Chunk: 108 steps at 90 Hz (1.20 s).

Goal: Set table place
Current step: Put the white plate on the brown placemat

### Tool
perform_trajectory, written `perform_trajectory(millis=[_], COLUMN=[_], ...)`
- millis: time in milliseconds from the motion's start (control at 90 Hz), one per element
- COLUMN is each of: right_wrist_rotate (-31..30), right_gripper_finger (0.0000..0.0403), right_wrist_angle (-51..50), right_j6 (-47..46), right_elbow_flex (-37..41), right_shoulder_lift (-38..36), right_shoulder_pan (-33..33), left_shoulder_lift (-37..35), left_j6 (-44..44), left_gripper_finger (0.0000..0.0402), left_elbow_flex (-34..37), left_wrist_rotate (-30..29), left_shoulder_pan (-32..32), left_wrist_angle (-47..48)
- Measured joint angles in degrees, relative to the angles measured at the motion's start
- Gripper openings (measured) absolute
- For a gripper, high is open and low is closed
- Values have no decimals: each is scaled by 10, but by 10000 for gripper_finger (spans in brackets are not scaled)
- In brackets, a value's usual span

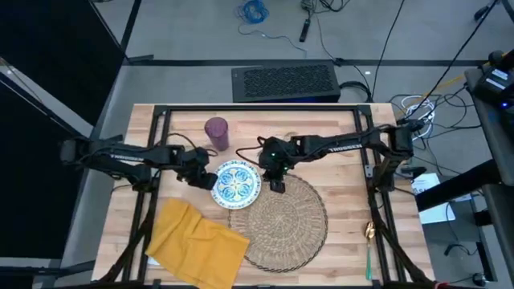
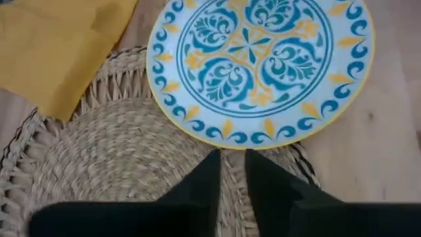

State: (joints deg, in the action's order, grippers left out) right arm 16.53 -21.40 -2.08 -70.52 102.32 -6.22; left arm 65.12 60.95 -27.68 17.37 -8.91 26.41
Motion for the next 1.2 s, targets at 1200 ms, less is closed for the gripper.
perform_trajectory(millis=[1200], right_wrist_rotate=[31], right_gripper_finger=[0], right_wrist_angle=[97], right_j6=[-17], right_elbow_flex=[0], right_shoulder_lift=[115], right_shoulder_pan=[4], left_shoulder_lift=[66], left_j6=[0], left_gripper_finger=[87], left_elbow_flex=[0], left_wrist_rotate=[-80], left_shoulder_pan=[-9], left_wrist_angle=[-43])
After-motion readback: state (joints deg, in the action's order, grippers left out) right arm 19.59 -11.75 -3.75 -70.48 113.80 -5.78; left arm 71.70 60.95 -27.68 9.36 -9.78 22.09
